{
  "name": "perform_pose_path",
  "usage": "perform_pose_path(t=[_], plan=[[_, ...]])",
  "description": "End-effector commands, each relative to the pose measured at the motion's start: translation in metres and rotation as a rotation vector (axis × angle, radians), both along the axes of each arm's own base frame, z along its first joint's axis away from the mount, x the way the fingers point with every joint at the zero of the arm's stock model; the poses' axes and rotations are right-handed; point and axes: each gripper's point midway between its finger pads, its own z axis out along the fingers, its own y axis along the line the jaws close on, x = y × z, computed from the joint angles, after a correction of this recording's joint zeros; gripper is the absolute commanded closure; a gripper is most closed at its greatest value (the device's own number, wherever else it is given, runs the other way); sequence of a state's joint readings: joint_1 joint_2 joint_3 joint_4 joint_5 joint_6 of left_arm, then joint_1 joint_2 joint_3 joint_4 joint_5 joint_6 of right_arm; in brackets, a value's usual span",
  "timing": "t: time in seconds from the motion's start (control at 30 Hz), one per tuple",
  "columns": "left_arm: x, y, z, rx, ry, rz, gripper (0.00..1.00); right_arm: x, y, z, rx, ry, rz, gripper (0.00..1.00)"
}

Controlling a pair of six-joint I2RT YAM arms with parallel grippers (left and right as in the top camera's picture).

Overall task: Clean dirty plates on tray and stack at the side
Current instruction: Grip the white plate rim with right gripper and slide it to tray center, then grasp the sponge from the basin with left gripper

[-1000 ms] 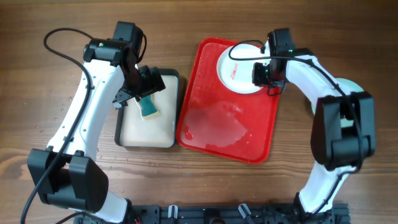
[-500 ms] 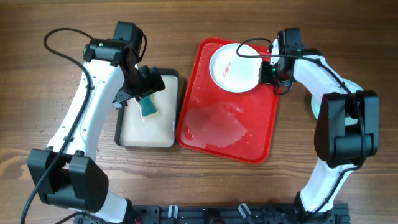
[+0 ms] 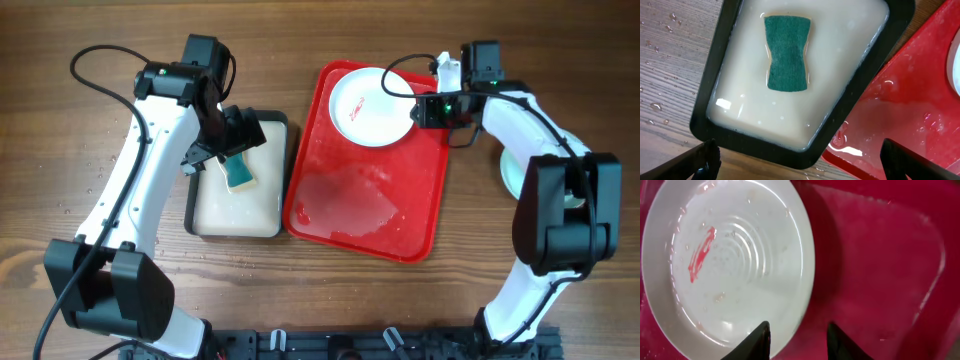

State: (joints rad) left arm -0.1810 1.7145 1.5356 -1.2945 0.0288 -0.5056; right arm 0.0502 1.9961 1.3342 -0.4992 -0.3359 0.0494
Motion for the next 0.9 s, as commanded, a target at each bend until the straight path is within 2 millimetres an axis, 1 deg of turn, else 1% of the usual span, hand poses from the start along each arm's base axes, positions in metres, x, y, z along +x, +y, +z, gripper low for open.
perform_pose_path(t=[0.0, 0.03, 0.07, 0.13, 0.17, 0.2, 0.27, 0.3, 0.33, 0.37, 0.43, 0.5, 0.53, 0.57, 0.63, 0.7, 0.77, 0.8, 0.83, 0.87], plan=[[0.000, 0.002, 0.005, -0.010, -0.014, 0.006, 0.00, -0.015, 0.014, -0.044, 0.055, 0.141, -0.077, 0.83], [0.000, 0.002, 0.005, -0.010, -0.014, 0.006, 0.00, -0.017, 0.017, -0.046, 0.057, 0.154, -0.079, 0.96], [0.000, 0.002, 0.005, -0.010, -0.014, 0.006, 0.00, -0.020, 0.019, -0.044, 0.055, 0.164, -0.074, 0.96], [0.000, 0.002, 0.005, -0.010, -0.014, 0.006, 0.00, -0.028, 0.015, -0.029, 0.052, 0.186, -0.103, 0.96], [0.000, 0.002, 0.005, -0.010, -0.014, 0.006, 0.00, -0.035, 0.007, -0.011, 0.013, 0.181, -0.121, 0.96], [0.000, 0.002, 0.005, -0.010, -0.014, 0.006, 0.00, -0.043, 0.000, 0.005, -0.028, 0.181, -0.130, 0.96], [0.000, 0.002, 0.005, -0.010, -0.014, 0.006, 0.00, -0.068, -0.005, 0.032, -0.060, 0.203, -0.098, 0.96], [0.000, 0.002, 0.005, -0.010, -0.014, 0.006, 0.00, -0.083, -0.007, 0.039, -0.073, 0.241, -0.093, 0.96], [0.000, 0.002, 0.005, -0.010, -0.014, 0.006, 0.00, -0.104, -0.006, 0.040, -0.084, 0.316, -0.088, 0.96], [0.000, 0.001, 0.005, -0.014, -0.014, 0.008, 0.00, -0.117, -0.003, 0.035, -0.088, 0.373, -0.100, 0.96], [-0.001, -0.006, 0.005, -0.055, -0.006, 0.003, 0.00, -0.133, 0.004, 0.018, -0.091, 0.422, -0.114, 0.96], [-0.002, -0.008, 0.006, -0.069, -0.004, 0.001, 0.00, -0.146, 0.012, -0.006, -0.091, 0.440, -0.124, 0.96], [-0.002, -0.008, 0.006, -0.069, -0.004, 0.001, 0.00, -0.148, 0.018, -0.020, -0.091, 0.413, -0.104, 0.96], [-0.002, -0.008, 0.006, -0.069, -0.004, 0.001, 0.00, -0.146, 0.020, -0.024, -0.102, 0.384, -0.093, 0.95], [-0.002, -0.008, 0.006, -0.069, -0.005, 0.001, 0.00, -0.137, 0.019, -0.019, -0.117, 0.340, -0.086, 0.88], [0.009, -0.009, 0.007, -0.071, -0.050, 0.000, 0.00, -0.128, 0.022, 0.008, -0.103, 0.261, -0.057, 0.82], [0.013, 0.005, 0.004, 0.010, -0.062, 0.032, 0.00, -0.128, 0.022, 0.045, -0.088, 0.160, -0.040, 0.79], [0.012, 0.017, -0.002, 0.073, -0.056, 0.103, 0.02, -0.129, 0.021, 0.062, -0.078, 0.118, -0.041, 0.78], [0.011, 0.023, -0.007, 0.103, -0.049, 0.141, 0.09, -0.131, 0.021, 0.074, -0.071, 0.085, -0.042, 0.76], [0.009, 0.025, -0.017, 0.115, -0.036, 0.166, 0.22, -0.133, 0.021, 0.090, -0.061, 0.041, -0.043, 0.73]])
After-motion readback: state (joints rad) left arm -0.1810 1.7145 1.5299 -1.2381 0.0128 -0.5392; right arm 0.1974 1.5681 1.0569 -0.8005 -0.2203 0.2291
